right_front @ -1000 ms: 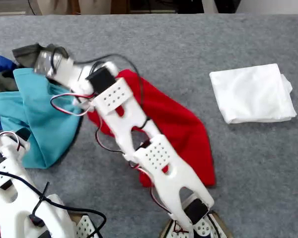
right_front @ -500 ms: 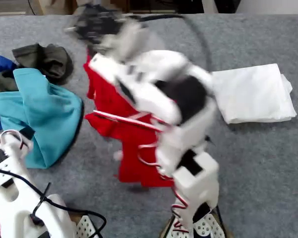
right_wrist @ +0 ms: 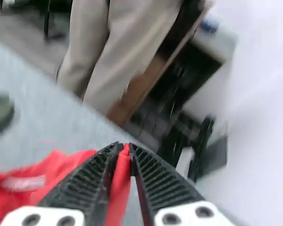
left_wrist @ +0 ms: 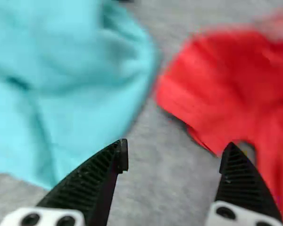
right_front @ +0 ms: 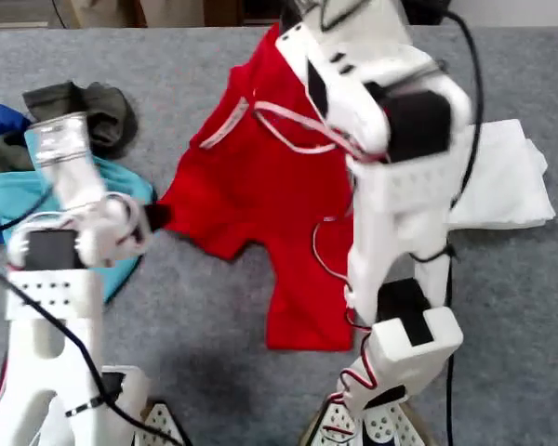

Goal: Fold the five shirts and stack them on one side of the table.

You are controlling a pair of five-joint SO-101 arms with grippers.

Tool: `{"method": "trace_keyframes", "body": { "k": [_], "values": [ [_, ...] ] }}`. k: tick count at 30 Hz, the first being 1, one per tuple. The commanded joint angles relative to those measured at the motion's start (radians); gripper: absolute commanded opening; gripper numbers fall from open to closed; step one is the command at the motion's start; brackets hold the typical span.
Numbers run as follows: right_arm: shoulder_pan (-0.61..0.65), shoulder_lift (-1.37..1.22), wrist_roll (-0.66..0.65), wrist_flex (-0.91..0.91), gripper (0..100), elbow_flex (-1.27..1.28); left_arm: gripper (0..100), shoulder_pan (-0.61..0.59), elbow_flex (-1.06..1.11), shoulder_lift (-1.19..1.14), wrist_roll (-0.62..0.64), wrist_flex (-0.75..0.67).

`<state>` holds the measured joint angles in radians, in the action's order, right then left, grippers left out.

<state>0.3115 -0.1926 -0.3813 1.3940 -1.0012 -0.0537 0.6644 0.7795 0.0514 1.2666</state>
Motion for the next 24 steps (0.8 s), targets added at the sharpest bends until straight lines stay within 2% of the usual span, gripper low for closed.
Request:
{"method": "trace_keyframes", "body": {
  "k": [1, 6, 11, 14, 18, 24],
  "values": [
    [-0.061, 0.024, -0.049, -0.114, 0.2, 0.232, 31, 0.147, -0.051, 0.004, 0.061, 0.0],
    [-0.217, -0.027, -0.052, -0.285, 0.2, 0.509, 31, 0.292, -0.017, 0.002, 0.117, -0.094],
    [-0.367, -0.071, -0.08, -0.408, 0.2, 0.72, 31, 0.359, 0.091, -0.005, 0.201, -0.267],
    [-0.432, -0.085, -0.086, -0.54, 0.2, 0.843, 31, 0.416, 0.109, -0.071, 0.245, -0.339],
    [-0.555, -0.084, -0.018, -0.69, 0.2, 0.954, 31, 0.437, 0.023, -0.265, 0.288, -0.361],
    [-0.748, -0.097, -0.092, -0.787, 0.2, 0.984, 31, 0.445, -0.193, -0.575, 0.311, -0.359]
  ]
}}
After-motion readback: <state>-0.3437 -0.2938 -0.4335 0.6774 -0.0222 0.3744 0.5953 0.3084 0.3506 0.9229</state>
